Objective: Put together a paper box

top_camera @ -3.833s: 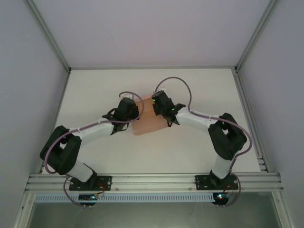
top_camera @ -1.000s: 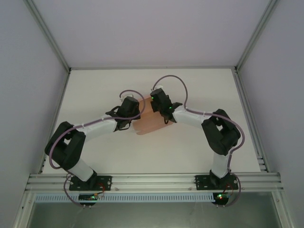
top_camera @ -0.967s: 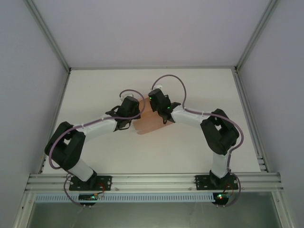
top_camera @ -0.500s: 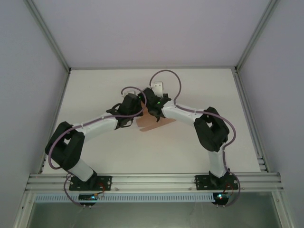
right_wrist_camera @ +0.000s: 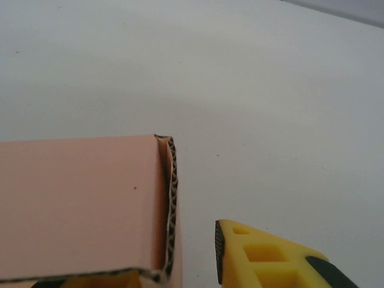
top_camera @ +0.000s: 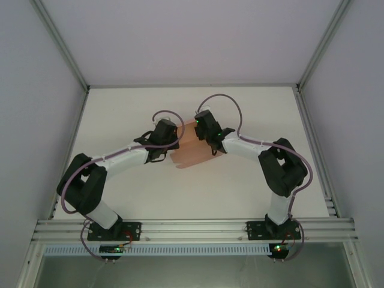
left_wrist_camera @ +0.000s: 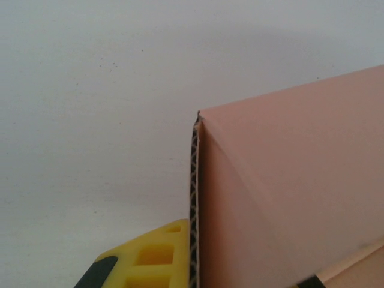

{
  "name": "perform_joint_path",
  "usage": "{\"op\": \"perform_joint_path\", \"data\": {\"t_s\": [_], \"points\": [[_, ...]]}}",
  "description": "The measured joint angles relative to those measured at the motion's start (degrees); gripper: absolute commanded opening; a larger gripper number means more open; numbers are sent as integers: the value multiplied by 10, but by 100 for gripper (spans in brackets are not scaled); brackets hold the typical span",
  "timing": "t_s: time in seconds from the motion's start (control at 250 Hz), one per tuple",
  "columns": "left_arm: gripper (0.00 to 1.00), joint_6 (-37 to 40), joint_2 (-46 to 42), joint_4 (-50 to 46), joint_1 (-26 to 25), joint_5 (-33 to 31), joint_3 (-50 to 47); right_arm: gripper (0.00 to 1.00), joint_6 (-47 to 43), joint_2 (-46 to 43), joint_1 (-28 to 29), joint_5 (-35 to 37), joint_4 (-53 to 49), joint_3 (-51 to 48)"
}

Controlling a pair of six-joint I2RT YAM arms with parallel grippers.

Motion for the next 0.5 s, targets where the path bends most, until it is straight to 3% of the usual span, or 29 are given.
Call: {"op": "perform_joint_path", "data": {"t_s": [0.288,0.376,0.5], "points": [[0,5,0,-20,0,-9,-3,31,-1,-4,-10,-65,9,-21],[0,9,0,-20,0,-13,-4,38,6,-7,-17,-90,9,-25],[0,15,0,-19,1,-19,-4,39,14,-12,-28,-125,9,-34]]}}
